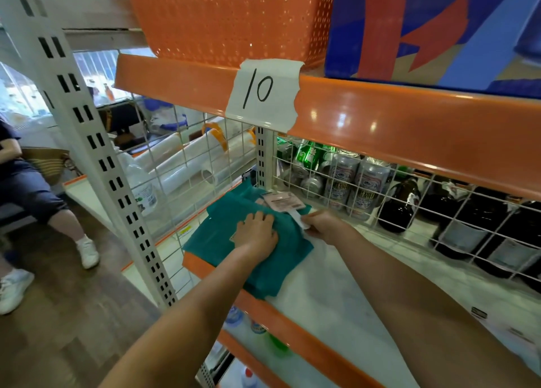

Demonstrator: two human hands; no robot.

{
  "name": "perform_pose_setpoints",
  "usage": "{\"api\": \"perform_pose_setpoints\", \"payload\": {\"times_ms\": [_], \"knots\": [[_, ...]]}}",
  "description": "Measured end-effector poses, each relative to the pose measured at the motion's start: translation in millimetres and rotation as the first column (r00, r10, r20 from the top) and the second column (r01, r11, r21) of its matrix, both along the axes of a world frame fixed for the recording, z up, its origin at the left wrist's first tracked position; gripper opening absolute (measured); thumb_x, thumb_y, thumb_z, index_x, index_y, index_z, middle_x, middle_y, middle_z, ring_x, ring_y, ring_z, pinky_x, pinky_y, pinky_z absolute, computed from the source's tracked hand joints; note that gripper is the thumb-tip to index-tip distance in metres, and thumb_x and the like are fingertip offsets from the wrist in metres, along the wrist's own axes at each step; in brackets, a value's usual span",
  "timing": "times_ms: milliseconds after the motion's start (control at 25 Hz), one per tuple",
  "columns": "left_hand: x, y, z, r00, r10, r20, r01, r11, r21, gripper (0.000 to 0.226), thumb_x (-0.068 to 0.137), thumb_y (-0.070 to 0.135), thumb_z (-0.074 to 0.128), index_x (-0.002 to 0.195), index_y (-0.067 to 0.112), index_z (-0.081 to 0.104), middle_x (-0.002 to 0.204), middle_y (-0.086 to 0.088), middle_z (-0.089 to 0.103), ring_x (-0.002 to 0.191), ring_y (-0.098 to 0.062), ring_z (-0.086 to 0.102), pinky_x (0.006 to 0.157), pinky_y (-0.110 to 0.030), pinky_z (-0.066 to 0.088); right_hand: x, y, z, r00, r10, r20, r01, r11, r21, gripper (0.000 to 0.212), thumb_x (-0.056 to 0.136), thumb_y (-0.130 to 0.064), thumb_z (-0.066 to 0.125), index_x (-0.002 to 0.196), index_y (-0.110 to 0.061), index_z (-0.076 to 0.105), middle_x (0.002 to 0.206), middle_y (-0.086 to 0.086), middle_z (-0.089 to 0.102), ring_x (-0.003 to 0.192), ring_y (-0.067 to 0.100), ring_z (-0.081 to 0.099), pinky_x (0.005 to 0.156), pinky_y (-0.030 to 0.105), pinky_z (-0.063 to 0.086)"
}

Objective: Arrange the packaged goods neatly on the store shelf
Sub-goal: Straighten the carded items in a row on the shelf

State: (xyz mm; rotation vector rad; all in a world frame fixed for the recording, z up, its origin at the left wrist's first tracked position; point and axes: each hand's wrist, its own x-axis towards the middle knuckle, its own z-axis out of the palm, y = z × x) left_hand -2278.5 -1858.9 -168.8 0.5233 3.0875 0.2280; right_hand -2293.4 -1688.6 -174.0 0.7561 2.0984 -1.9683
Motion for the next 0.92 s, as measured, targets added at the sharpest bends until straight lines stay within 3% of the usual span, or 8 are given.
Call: {"api": "perform_pose_setpoints", "payload": {"times_ms": [120,240,400,480,560,600,760,920], "knots": [[4.8,1.1,-0.8,1.000,0.021,-0.001,-0.021,1.000,0.016,0.043,0.097,0.031,0.034,0.137,0.018,0.041,0.138,-0.007,0.043,0.128,-0.027,0.037,0.106,-0.042,0.031,8.4,3.1,5.2,0.999,0.037,0.032,-0.032,0.987,-0.155,0.015,0.090,0.003,0.057,0.076,-0.004,0.055,0.077,0.010,0.055,0.068,0.015,0.054,0.049,0.021,0.055],[11.9,-0.1,-0.7,1.000,0.022,0.000,-0.022,1.000,0.022,0.043,0.098,0.031,0.034,0.138,0.018,0.041,0.140,-0.006,0.042,0.129,-0.026,0.038,0.108,-0.041,0.030,14.7,5.7,9.7,0.999,0.032,0.031,-0.025,0.974,-0.224,0.011,0.091,0.007,0.053,0.082,0.000,0.054,0.083,0.013,0.055,0.072,0.018,0.056,0.057,0.025,0.058],[18.7,-4.6,1.3,1.000,0.003,0.007,-0.003,1.000,0.015,0.043,0.098,0.032,0.034,0.138,0.016,0.041,0.140,-0.006,0.042,0.129,-0.026,0.037,0.107,-0.041,0.030,25.9,7.6,15.8,0.999,-0.046,-0.004,0.043,0.961,-0.274,0.008,0.092,0.009,0.049,0.092,0.005,0.056,0.097,0.017,0.056,0.074,0.021,0.056,0.047,0.022,0.056],[19.5,-9.2,1.9,1.000,-0.026,0.018,0.026,1.000,0.009,0.043,0.098,0.033,0.035,0.137,0.015,0.042,0.139,-0.007,0.043,0.128,-0.027,0.038,0.106,-0.042,0.032,35.6,8.9,16.1,0.996,-0.084,-0.009,0.076,0.939,-0.335,0.013,0.092,0.010,0.047,0.100,0.009,0.056,0.103,0.020,0.054,0.078,0.024,0.058,0.068,0.024,0.058],[18.9,-15.9,3.5,0.997,-0.070,0.026,0.070,0.998,-0.004,0.043,0.097,0.034,0.037,0.135,0.015,0.044,0.137,-0.007,0.044,0.127,-0.027,0.039,0.103,-0.042,0.035,49.0,5.9,16.5,0.992,-0.124,-0.017,0.108,0.914,-0.391,0.017,0.093,0.010,0.045,0.106,0.010,0.055,0.100,0.019,0.056,0.082,0.026,0.060,0.097,0.032,0.048],[18.8,-19.1,4.8,0.996,-0.087,0.036,0.087,0.996,-0.002,0.042,0.096,0.033,0.038,0.133,0.015,0.046,0.136,-0.007,0.045,0.126,-0.028,0.039,0.102,-0.042,0.036,56.7,2.4,17.4,0.990,-0.140,-0.027,0.116,0.904,-0.411,0.019,0.093,0.010,0.044,0.109,0.009,0.055,0.094,0.018,0.058,0.078,0.026,0.062,0.098,0.032,0.047],[22.9,-31.4,9.6,0.987,-0.157,0.042,0.157,0.988,0.007,0.037,0.095,0.032,0.040,0.124,0.014,0.052,0.129,-0.009,0.051,0.121,-0.028,0.043,0.097,-0.039,0.040,91.0,-19.6,15.0,0.973,-0.226,-0.049,0.188,0.898,-0.399,0.031,0.093,0.008,0.048,0.123,0.010,0.050,0.084,0.014,0.059,0.067,0.020,0.062,0.052,0.023,0.057],[38.4,-37.5,9.0,0.970,-0.240,0.025,0.240,0.971,0.020,0.036,0.095,0.033,0.042,0.124,0.015,0.052,0.129,-0.009,0.052,0.120,-0.029,0.045,0.095,-0.039,0.041,127.3,-40.2,9.9,0.960,-0.280,-0.029,0.249,0.893,-0.376,0.038,0.092,0.008,0.049,0.130,0.011,0.045,0.088,0.013,0.059,0.076,0.022,0.058,0.049,0.024,0.056]]}}
